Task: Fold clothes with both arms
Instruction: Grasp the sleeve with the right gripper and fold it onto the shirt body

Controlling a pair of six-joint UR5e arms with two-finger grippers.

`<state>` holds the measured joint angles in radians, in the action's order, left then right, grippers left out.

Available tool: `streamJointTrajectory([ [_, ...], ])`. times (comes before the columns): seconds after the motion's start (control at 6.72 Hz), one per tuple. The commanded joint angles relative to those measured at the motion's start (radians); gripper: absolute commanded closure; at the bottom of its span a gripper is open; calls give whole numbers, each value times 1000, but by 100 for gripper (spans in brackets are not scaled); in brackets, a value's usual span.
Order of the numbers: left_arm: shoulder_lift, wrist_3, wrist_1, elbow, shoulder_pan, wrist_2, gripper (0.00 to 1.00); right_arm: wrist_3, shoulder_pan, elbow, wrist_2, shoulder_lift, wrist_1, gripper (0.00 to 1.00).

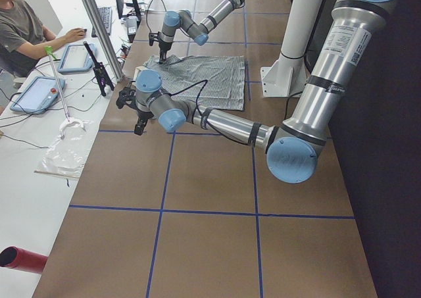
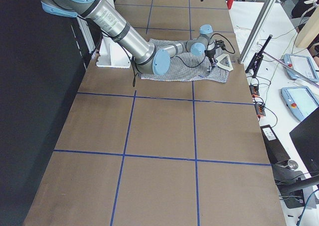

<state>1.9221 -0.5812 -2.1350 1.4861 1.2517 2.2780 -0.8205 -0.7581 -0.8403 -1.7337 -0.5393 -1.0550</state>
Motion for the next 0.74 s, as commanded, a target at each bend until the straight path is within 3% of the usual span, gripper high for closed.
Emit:
streamJointTrajectory([
  [0.0,3,0,1,-1,-8,0,0,-5,-9,4,-27,12,3,0],
  [0.15,5,0,1,-1,-9,0,0,-11,-57,-23,-162,1,1,0],
  [0.59,20,-40,1,5,-9,0,0,-49,-153,-152,-384,-180,1,0],
])
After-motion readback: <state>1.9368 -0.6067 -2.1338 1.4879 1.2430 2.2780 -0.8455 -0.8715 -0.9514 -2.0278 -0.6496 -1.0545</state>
